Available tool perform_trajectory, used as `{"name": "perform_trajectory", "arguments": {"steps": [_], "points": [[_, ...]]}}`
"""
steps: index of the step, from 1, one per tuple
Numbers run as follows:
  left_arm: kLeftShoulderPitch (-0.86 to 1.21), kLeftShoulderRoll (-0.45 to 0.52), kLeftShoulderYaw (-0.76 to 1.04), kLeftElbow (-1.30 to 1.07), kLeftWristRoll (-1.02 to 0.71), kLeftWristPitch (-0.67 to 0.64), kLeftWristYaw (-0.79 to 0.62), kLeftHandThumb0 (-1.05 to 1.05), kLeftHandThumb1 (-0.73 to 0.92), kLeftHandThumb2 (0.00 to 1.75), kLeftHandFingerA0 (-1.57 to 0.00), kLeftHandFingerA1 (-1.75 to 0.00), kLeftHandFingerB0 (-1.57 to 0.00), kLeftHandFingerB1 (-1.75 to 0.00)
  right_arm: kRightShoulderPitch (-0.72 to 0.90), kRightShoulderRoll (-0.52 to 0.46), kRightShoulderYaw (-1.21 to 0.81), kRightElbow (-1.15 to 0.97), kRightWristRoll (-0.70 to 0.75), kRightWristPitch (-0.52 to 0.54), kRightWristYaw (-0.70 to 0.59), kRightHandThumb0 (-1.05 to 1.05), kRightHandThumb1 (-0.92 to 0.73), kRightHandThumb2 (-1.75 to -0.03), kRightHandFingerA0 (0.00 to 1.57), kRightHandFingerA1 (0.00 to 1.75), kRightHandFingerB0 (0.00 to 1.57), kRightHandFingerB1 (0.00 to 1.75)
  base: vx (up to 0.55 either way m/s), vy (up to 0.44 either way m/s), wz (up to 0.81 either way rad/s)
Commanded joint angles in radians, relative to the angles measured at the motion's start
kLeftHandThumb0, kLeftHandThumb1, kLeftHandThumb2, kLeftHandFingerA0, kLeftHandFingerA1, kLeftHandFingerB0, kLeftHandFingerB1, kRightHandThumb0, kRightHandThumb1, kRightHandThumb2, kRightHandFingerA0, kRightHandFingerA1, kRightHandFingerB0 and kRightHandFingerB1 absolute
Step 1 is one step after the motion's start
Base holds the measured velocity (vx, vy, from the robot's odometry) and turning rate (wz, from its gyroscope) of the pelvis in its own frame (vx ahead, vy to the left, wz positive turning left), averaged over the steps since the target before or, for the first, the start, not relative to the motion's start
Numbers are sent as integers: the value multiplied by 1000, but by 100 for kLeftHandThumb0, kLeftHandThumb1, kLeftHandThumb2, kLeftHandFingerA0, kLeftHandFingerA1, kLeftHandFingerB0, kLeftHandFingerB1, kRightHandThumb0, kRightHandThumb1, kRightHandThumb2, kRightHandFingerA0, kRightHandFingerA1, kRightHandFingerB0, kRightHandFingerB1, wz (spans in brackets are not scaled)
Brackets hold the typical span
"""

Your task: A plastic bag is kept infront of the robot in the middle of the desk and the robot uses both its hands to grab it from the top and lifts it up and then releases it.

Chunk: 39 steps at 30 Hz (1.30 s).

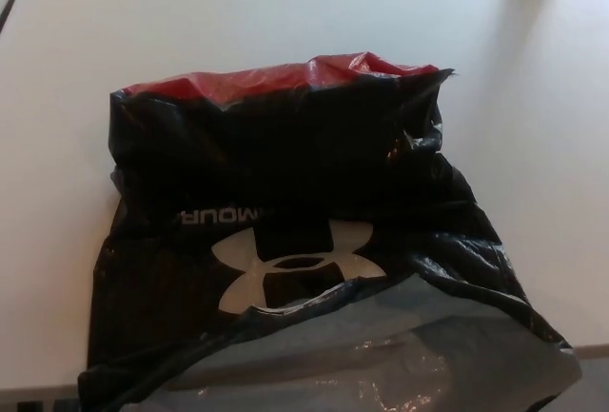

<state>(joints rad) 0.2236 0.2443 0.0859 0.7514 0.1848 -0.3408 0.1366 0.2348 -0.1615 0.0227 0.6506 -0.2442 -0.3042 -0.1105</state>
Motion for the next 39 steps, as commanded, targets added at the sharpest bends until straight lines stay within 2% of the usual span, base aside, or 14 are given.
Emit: {"name": "perform_trajectory", "arguments": {"steps": [1, 10, 16, 17, 18, 23, 24, 25, 26, 27, 28, 30, 34, 39], "points": [[35, 75, 60, -56, 86, -438, 224, 1, 48, 54, -64, -44, -27, -30, 24, -24, -30, -92, -99, -365, -255, -16, -34, -83, 36, 57, 12, 47, 0, 0, 0], [14, 76, 52, -27, 110, -449, 259, -5, 48, 54, -63, -44, -26, -30, 5, -37, -28, -86, -115, -379, -275, -17, -33, -82, 37, 58, 13, 48, 0, 0, 0], [39, 58, 60, 6, 102, -511, 282, 4, 46, 54, -61, -46, -30, -31, 59, -47, -30, -100, -134, -421, -292, -19, -34, -83, 40, 59, 14, 48, 0, 0, 0], [38, 73, 44, -4, 187, -460, 381, -9, 29, 80, -42, -60, -17, -50, 64, -51, -31, -106, -138, -419, -292, -26, -50, -55, 50, 41, 28, 32, 0, 0, 0], [33, 83, 35, 0, 226, -445, 427, -7, 31, 81, -29, -56, -15, -49, 60, -55, -31, -100, -144, -426, -298, -25, -50, -55, 51, 42, 29, 33, 0, 0, 0], [24, 99, 22, 33, 306, -471, 572, -9, 32, 81, -27, -55, -15, -49, 69, -72, -28, -95, -168, -449, -316, -28, -53, -56, 50, 42, 29, 33, 0, 0, 0], [28, 100, 20, 26, 321, -468, 597, -12, 49, 54, -38, -37, -28, -30, 72, -72, -29, -96, -174, -452, -324, -27, -51, -55, 51, 42, 29, 33, 0, 0, 0], [29, 102, 19, 23, 327, -465, 608, -12, 49, 54, -38, -37, -28, -30, 73, -71, -29, -96, -176, -453, -327, -27, -51, -55, 51, 42, 29, 33, 0, 0, 0], [36, 106, 18, 27, 345, -486, 644, -11, 33, 83, -28, -56, -13, -48, 91, -74, -30, -107, -184, -455, -333, -28, -52, -55, 52, 42, 29, 33, 0, 0, 0], [56, 107, 13, 17, 372, -489, 684, -9, 33, 82, -27, -55, -13, -48, 118, -77, -33, -121, -189, -460, -336, -27, -52, -55, 52, 42, 29, 33, 0, 0, 0], [69, 108, 10, 4, 387, -483, 702, -13, 48, 54, -37, -35, -27, -30, 130, -77, -35, -128, -187, -467, -334, -25, -52, -55, 52, 42, 30, 33, 0, 0, 0], [86, 103, 13, -28, 408, -497, 732, -10, 49, 55, -30, -34, -26, -30, 143, -74, -40, -136, -176, -495, -332, -24, -53, -56, 54, 41, 32, 33, 0, 0, 0], [111, 107, 5, -76, 480, -465, 842, -12, 49, 55, -30, -33, -28, -30, 134, -74, -40, -135, -172, -534, -332, -23, -54, -56, 58, 43, 33, 34, 0, 0, 0], [157, 69, -15, -186, 593, -318, 1005, -14, 49, 54, -21, -30, -28, -31, 134, -101, -56, -202, -171, -520, -305, -23, -58, -57, 56, 42, 33, 34, 0, 0, 0]]}}
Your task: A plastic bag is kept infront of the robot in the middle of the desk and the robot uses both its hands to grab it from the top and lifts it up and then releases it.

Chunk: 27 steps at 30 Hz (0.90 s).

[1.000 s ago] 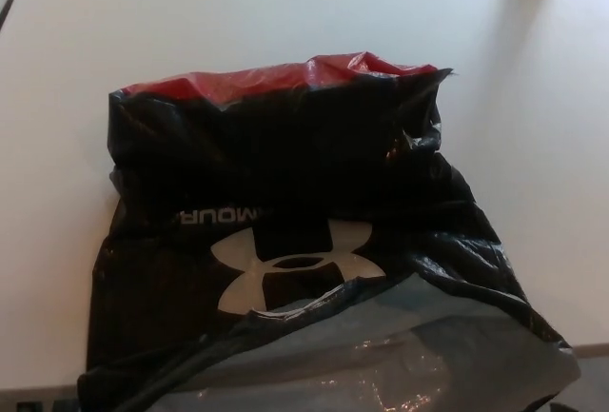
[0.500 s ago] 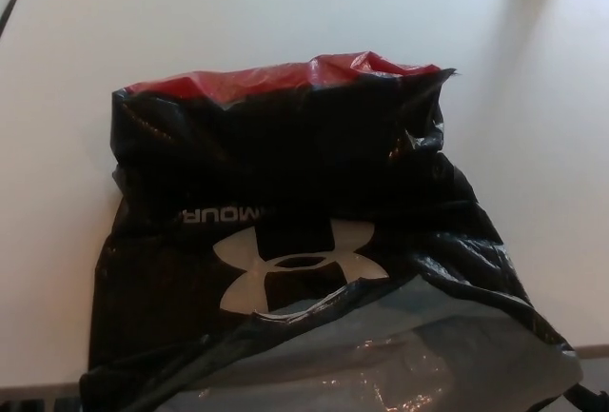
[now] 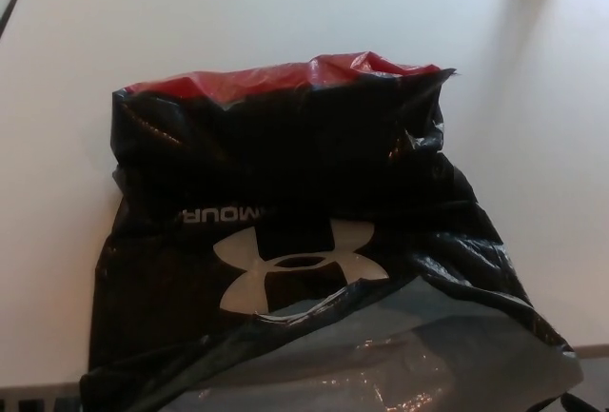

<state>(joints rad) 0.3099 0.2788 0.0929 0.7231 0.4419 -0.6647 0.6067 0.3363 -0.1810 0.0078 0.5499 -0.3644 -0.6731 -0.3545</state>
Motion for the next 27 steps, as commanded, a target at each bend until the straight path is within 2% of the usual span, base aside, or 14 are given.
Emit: {"name": "perform_trajectory", "arguments": {"steps": [1, 5, 8, 10, 14, 17, 19, 22, 23, 27], "points": [[77, 33, -24, -172, 347, 12, 545, -14, 50, 55, -21, -30, -28, -31, 34, -83, -44, -108, -49, -149, -59, -21, -58, -57, 56, 42, 33, 34, 0, 0, 0], [83, 51, -48, -198, 408, 13, 622, -12, 51, 55, -20, -31, -26, -31, 27, -92, -61, -133, -17, -144, -30, -19, -57, -56, 58, 42, 33, 34, 0, 0, 0], [119, 57, -31, -272, 402, -33, 573, -12, 52, 55, -19, -31, -22, -31, 32, -100, -70, -163, 12, -133, 1, -20, -57, -57, 63, 44, 33, 34, 0, 0, 0], [151, 59, -19, -345, 412, -44, 551, -20, 51, 57, -20, -33, -19, -30, 35, -99, -72, -176, 13, -134, 2, -23, -57, -57, 65, 45, 34, 34, 0, 0, 0], [164, 51, -33, -412, 444, -40, 556, -18, 52, 57, -19, -32, -16, -30, 22, -109, -77, -197, 15, -121, 15, -26, -59, -58, 64, 44, 34, 35, 0, 0, 0], [179, 66, -55, -423, 467, -24, 551, -15, 49, 57, -17, -32, -16, -29, 0, -119, -73, -149, -8, -121, 1, -26, -58, -57, 65, 45, 35, 35, 0, 0, 0], [186, 78, -53, -423, 418, -34, 466, -16, 50, 55, -19, -32, -17, -29, -20, -126, -69, -105, -30, -126, -20, -25, -58, -57, 68, 46, 36, 35, 0, 0, 0], [176, 104, -47, -403, 399, -20, 450, -18, 43, 56, -23, -36, -13, -31, -41, -116, -59, -74, -42, -132, -39, -26, -58, -57, 77, 48, 34, 34, 0, 0, 0], [175, 117, -42, -414, 378, -13, 419, -18, 50, 55, -24, -33, -11, -28, -53, -114, -55, -60, -56, -138, -55, -29, -59, -58, 78, 48, 32, 33, 0, 0, 0], [134, 163, -42, -369, 371, -20, 433, -11, 46, 53, -26, -34, -10, -29, -77, -114, -46, -28, -76, -149, -76, -28, -58, -57, 73, 47, 32, 33, 0, 0, 0]]}}
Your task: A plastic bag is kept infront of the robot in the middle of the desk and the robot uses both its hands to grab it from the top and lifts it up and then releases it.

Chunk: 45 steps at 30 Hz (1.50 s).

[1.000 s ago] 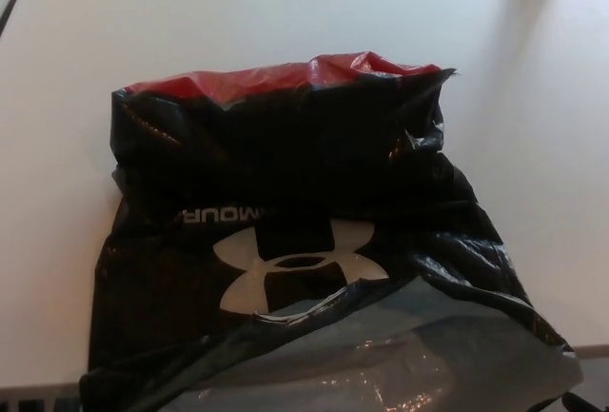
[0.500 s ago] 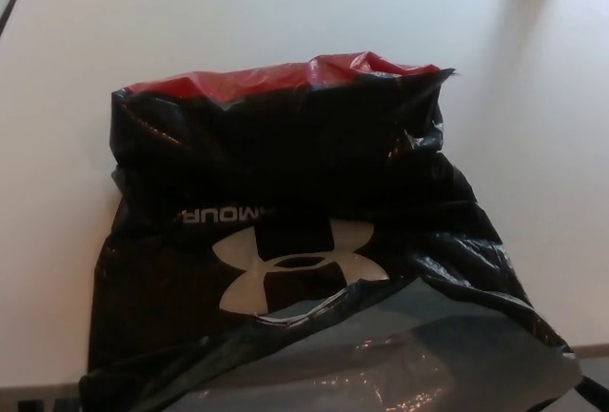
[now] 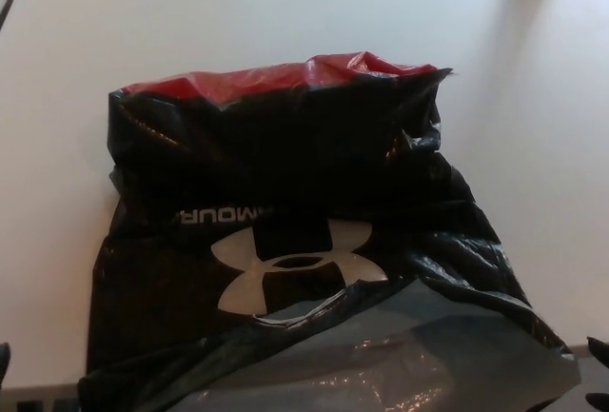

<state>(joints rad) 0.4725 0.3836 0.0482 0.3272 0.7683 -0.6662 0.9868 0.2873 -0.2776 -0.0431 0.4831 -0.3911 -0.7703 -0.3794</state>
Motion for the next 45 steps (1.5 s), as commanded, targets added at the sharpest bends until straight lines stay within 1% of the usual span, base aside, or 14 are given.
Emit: {"name": "perform_trajectory", "arguments": {"steps": [1, 4, 5, 6, 8, 10, 11, 13, 14, 15, 22, 31, 34, 45], "points": [[-30, 61, 2, 29, 43, -18, 52, -11, 46, 53, -26, -34, -10, -29, -29, -19, 6, 42, -51, -54, -52, -28, -58, -57, 73, 47, 32, 33, 0, 0, 0], [-78, 97, -18, 100, 54, -13, 64, -15, 47, 54, -27, -35, -13, -28, -51, -31, 15, 78, -67, -69, -63, -26, -57, -57, 75, 48, 32, 33, 0, 0, 0], [-89, 114, -30, 124, -15, -19, -63, -17, 49, 55, -25, -34, -11, -27, -59, -32, 18, 82, -74, -68, -69, -28, -55, -56, 85, 51, 33, 33, 0, 0, 0], [-103, 113, -37, 152, -50, -27, -102, -16, 40, 55, -24, -36, -13, -30, -62, -32, 19, 87, -74, -73, -71, -30, -54, -56, 87, 52, 33, 33, 0, 0, 0], [-123, 99, -44, 192, -140, -11, -207, -18, 45, 53, -27, -33, -12, -27, -72, -34, 23, 102, -71, -88, -69, -29, -53, -56, 87, 52, 33, 33, 0, 0, 0], [-136, 91, -46, 209, -170, 19, -260, -22, 45, 53, -28, -33, -12, -27, -73, -36, 27, 103, -68, -93, -61, -29, -53, -56, 88, 52, 33, 34, 0, 0, 0], [-193, 96, -50, 274, -169, 19, -270, -20, 38, 54, -29, -37, -12, -31, -105, -31, 38, 98, -60, -80, -39, -28, -53, -56, 87, 52, 33, 33, 0, 0, 0], [-234, 105, -60, 337, -154, -1, -261, -18, 38, 54, -30, -36, -10, -31, -123, -30, 45, 105, -65, -83, -40, -29, -52, -55, 86, 53, 33, 34, 0, 0, 0], [-261, 108, -69, 373, -147, -15, -259, -17, 44, 53, -31, -34, -10, -30, -129, -30, 48, 112, -63, -86, -39, -31, -53, -56, 87, 52, 33, 33, 0, 0, 0], [-297, 112, -81, 418, -138, -32, -256, -17, 44, 53, -31, -34, -10, -30, -138, -30, 52, 121, -58, -90, -36, -31, -53, -56, 87, 52, 33, 33, 0, 0, 0], [-345, 150, -151, 523, -111, -93, -245, -21, 46, 54, -30, -33, -10, -30, -115, -6, 88, 166, -74, -118, -64, -29, -51, -55, 87, 53, 33, 33, 0, 0, 0], [-349, 152, -211, 526, -108, -97, -256, -22, 47, 55, -28, -34, -9, -28, -137, -14, 104, 192, -59, -134, -44, -31, -53, -56, 86, 53, 31, 33, 0, 0, 0], [-344, 156, -233, 517, -88, -99, -240, -22, 47, 55, -28, -35, -9, -27, -131, -8, 115, 181, -65, -128, -41, -30, -52, -56, 90, 54, 32, 33, 0, 0, 0], [-349, 167, -264, 515, -77, -93, -199, -19, 47, 55, -28, -34, -9, -28, -117, 5, 151, 165, -65, -118, -22, -31, -53, -56, 87, 54, 32, 33, 0, 0, 0]]}}
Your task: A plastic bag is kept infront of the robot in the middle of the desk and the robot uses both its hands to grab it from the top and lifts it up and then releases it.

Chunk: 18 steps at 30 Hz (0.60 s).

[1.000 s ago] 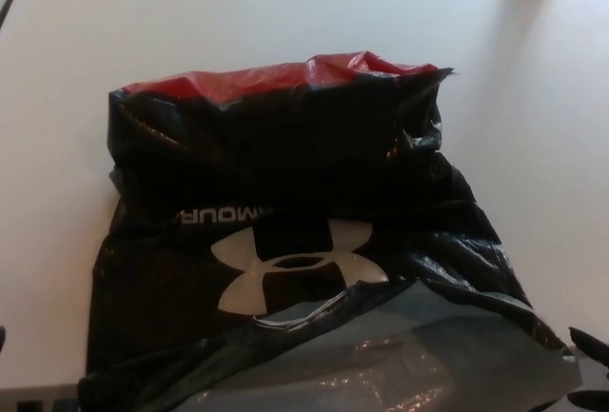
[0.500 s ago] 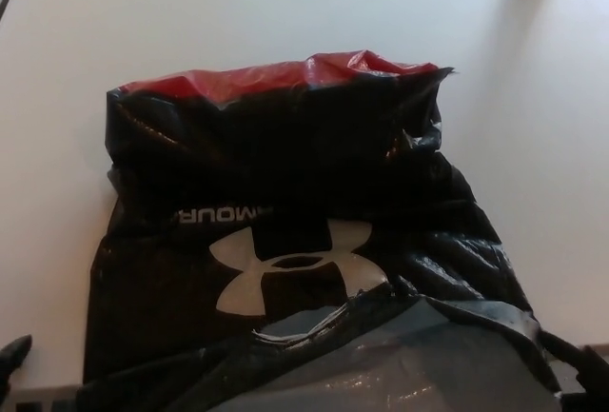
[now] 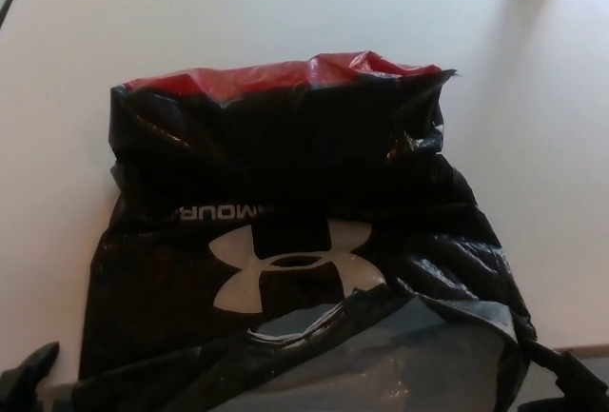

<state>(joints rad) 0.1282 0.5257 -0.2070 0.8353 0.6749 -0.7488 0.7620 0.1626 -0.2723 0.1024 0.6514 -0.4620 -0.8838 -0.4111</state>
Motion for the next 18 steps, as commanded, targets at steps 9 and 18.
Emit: {"name": "perform_trajectory", "arguments": {"steps": [9, 18], "points": [[11, 37, -12, 17, 22, -9, 60, -20, 49, 55, -25, -31, -11, -28, 15, 14, 25, 61, 1, -32, -6, -26, -51, -55, 85, 54, 37, 35, 0, 0, 0], [-7, 19, -38, -1, 55, 22, 99, -20, 48, 55, -42, -42, -9, -26, 19, 11, 25, 70, 4, -42, -2, -28, -52, -55, 84, 54, 40, 36, 0, 0, 0]]}}
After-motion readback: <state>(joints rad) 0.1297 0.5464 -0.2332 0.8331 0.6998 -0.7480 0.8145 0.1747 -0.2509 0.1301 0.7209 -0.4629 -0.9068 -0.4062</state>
